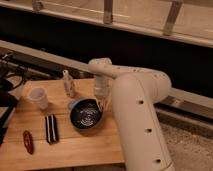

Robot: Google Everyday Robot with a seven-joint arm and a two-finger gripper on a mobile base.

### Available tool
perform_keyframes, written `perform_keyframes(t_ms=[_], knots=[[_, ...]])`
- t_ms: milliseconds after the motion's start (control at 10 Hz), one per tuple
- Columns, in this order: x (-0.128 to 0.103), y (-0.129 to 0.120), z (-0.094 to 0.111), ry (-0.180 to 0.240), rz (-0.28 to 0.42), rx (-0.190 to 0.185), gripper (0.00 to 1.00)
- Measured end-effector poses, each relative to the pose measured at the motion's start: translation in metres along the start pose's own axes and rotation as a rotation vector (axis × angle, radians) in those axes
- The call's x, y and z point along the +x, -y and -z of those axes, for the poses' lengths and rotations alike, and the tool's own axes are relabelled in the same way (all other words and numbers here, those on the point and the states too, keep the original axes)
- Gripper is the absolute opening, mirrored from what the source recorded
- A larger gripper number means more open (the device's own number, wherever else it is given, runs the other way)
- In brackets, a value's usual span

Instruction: Drag the ceramic bowl in a circle

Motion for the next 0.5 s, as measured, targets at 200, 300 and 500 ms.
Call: perform_keyframes(t_ms=[200, 300, 500], knots=[[0.002, 0.008, 0.002, 0.037, -0.031, -0.052, 0.05], [0.006, 0.03, 0.004, 0.07, -0.078, -0.125, 0.0], [0.005, 0.037, 0.006, 0.084, -0.108, -0.151, 0.0]])
